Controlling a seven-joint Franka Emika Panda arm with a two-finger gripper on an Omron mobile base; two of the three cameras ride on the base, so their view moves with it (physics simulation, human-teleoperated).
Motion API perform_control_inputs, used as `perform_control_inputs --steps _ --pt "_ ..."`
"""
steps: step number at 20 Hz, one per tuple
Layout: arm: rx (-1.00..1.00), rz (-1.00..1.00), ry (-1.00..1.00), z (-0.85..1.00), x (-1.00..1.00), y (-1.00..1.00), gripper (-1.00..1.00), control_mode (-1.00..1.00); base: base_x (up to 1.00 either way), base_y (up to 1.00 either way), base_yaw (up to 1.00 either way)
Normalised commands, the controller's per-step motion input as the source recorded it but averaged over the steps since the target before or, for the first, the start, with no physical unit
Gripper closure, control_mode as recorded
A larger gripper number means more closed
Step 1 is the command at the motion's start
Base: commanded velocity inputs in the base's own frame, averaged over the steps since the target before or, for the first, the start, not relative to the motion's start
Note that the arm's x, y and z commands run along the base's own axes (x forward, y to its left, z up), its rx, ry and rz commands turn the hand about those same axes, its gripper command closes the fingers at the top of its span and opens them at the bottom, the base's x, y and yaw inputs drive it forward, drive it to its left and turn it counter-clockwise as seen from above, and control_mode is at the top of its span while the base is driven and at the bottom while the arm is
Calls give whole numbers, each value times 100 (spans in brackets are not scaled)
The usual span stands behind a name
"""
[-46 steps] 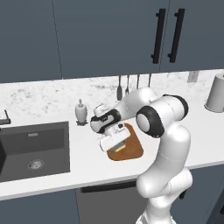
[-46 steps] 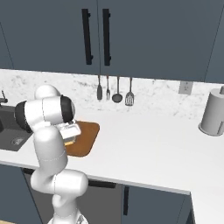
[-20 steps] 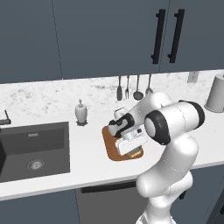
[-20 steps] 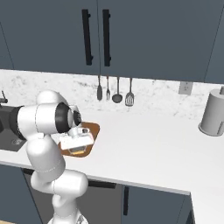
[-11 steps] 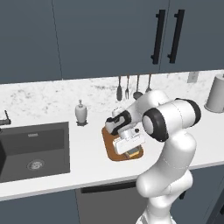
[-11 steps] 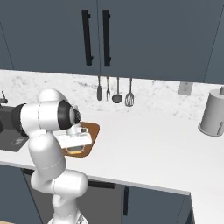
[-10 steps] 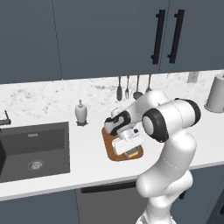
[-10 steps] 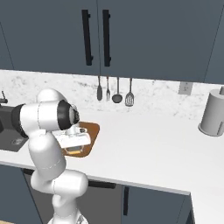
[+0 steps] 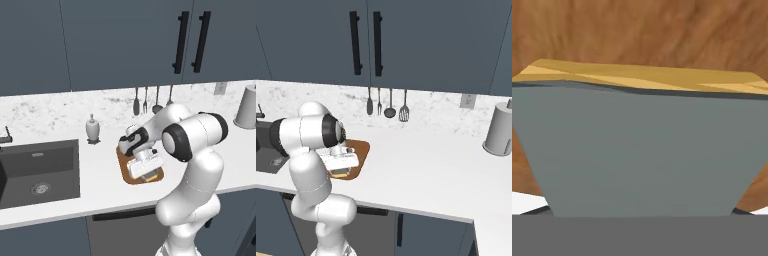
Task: Pick up the sponge from the counter and clean the cutting board by briefly scrubbing or pressing down on the cutting board. Once finished, release the sponge.
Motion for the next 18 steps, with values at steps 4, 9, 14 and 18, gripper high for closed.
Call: perform_control_inputs --steps 4,9,14,18 --pt "14 2 -13 19 -23 -70 100 -100 0 0 0" --pt "10 0 -10 7 -9 -100 100 -100 0 0 0" --pt "1 -4 -1 0 31 -99 100 -100 0 0 0" --pt "5 -3 -1 8 87 -83 100 -100 0 0 0"
